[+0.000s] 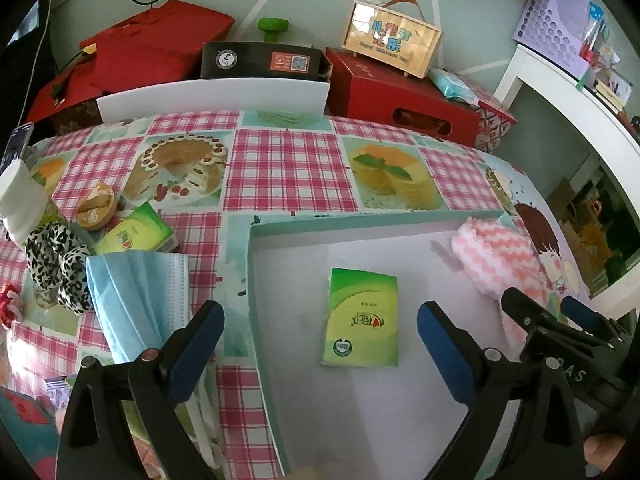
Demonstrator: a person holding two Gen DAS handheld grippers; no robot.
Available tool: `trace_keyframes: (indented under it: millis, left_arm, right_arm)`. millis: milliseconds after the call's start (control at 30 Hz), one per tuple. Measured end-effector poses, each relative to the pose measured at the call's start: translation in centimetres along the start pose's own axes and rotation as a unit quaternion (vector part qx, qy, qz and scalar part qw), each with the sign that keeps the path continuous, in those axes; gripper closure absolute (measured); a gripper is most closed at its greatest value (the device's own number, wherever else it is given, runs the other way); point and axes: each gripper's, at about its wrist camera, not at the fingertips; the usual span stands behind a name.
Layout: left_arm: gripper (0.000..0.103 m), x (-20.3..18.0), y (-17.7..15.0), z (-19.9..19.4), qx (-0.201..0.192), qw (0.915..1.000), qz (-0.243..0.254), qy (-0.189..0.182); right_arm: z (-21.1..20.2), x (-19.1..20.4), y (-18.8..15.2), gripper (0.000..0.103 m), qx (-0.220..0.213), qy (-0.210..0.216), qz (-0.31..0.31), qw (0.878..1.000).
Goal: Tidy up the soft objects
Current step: 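Move both grippers back toward the scrunchie and blue face mask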
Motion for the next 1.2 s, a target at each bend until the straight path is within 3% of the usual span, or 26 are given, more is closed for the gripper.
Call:
trace_keyframes:
  millis: [300, 533, 700, 1000, 1200]
  left_arm:
    - [0.006, 0.9, 0.6, -1.7, -0.015, 0.9997, -0.002, 0.018]
    - [0.006, 3.3, 1.2, -3.8, -0.033, 0.9987, -0.032, 0.023]
    - [0.006, 6.8, 1.4, -5.7, -0.052, 0.9950, -0.073, 0.045]
    - [0.006, 14.4, 0.6, -10.0, -0.091, 0.9792, -0.155, 0.093]
    - [0.005, 19.1, -0.7, -13.0, -0.123, 0.9612, -0.213, 0.126]
  right_arm:
    - [-0.8, 0.3, 0.4, 0.000, -0.017, 0.004, 0.001, 1.000]
    - [-2.6, 0.8, 0.8, 0.000, -0.054, 0.014, 0.003, 0.998]
    - [-3.2, 2.8, 0.8, 0.000, -0.065, 0.065, -0.005, 0.996]
    - [-3.6, 6.6, 0.1, 0.000, -0.051, 0.118, -0.036, 0.991]
    - [-3.9, 10.3, -1.0, 0.000, -0.043, 0.130, -0.087, 0.987]
Point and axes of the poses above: each gripper's, at about its wrist camera, not at the fingertips, and z roughly the way its jaws point, x to its left, y to its top, and after that the axes turned 8 degrees about -y, right-handed
